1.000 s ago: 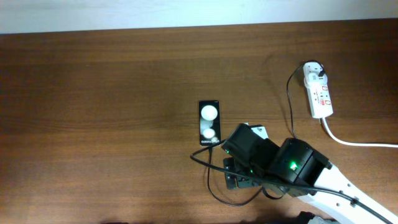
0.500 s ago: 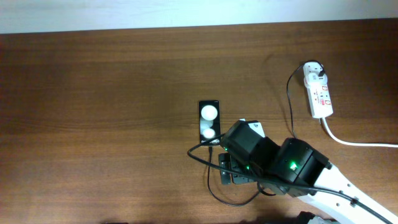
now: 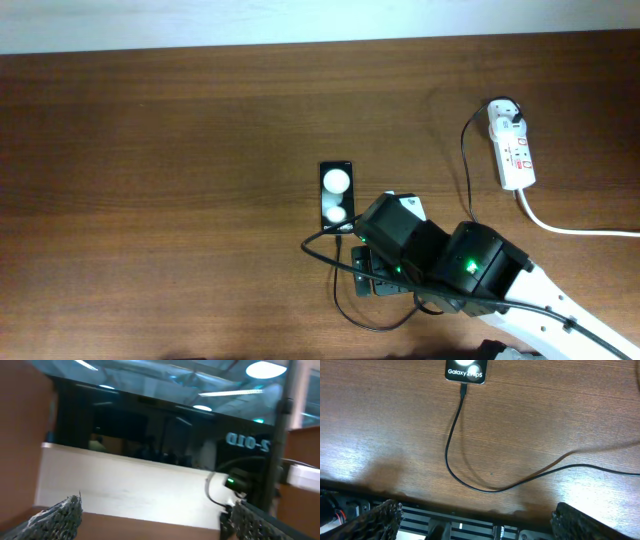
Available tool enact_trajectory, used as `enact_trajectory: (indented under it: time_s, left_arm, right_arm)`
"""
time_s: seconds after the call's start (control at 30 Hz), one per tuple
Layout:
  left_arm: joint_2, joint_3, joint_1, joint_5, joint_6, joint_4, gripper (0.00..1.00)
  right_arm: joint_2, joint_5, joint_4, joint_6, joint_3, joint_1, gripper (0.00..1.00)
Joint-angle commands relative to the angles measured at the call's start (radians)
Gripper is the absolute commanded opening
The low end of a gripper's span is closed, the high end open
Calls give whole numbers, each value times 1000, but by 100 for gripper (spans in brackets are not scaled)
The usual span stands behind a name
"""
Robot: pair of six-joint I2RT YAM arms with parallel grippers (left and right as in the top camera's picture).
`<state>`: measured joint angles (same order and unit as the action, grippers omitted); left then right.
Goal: Plug charger to phone and switch on socket
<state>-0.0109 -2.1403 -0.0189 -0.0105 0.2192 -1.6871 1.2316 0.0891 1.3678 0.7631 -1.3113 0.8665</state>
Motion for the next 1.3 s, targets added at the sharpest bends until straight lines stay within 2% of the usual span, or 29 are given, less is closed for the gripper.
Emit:
enact_trajectory:
  time_s: [0.0, 0.1, 0.23, 0.33, 0.4, 0.47, 0.57, 0.7, 0.77, 0.87, 0.93, 0.97, 1.13, 1.17, 1.2, 1.27]
  left_arm:
    - [1, 32, 2, 174, -16, 0, 99]
    - [1, 141, 2, 192, -16, 34, 99]
    - [1, 496, 2, 203, -16, 217, 99]
    - [1, 877, 2, 202, -15, 462, 99]
    - [1, 1223, 2, 171, -10, 720, 99]
    - [1, 1445, 2, 103, -7, 954, 99]
    - [0, 1775, 2, 104, -7, 1278, 99]
    - [0, 2026, 2, 103, -8, 1553, 99]
    - [0, 2108, 2, 103, -8, 1637, 99]
    - [-2, 2132, 2, 58, -13, 1610, 99]
    - [-2, 2132, 2, 6, -126, 1604, 99]
    - [-2, 2132, 2, 6, -139, 1604, 99]
    - [-2, 2131, 2, 6, -138, 1604, 99]
    - [-2, 2131, 2, 6, -138, 1604, 99]
    - [-2, 2131, 2, 6, -138, 1604, 99]
    - [-2, 2131, 2, 6, -138, 1604, 99]
  right_arm:
    - [-8, 13, -19, 1, -12, -4, 99]
    - [-8, 13, -38, 1, -12, -4, 99]
    - [-8, 13, -37, 1, -12, -4, 99]
    - [-8, 13, -37, 1, -12, -4, 99]
    - [-8, 13, -37, 1, -12, -4, 99]
    - [-8, 13, -37, 1, -12, -4, 99]
    - [-8, 13, -37, 1, -12, -4, 99]
    - [-8, 13, -37, 1, -12, -4, 99]
    - [-8, 13, -37, 1, -12, -4, 99]
    - [-8, 13, -37, 1, -12, -4, 99]
    - [-8, 13, -39, 1, -12, -4, 99]
    - [-8, 13, -40, 1, -12, -4, 99]
    - [-8, 14, -40, 1, -12, -4, 100]
    - [-8, 14, -41, 1, -12, -4, 89]
    - [-8, 13, -41, 1, -12, -4, 84]
    - [-8, 13, -41, 1, -12, -4, 82]
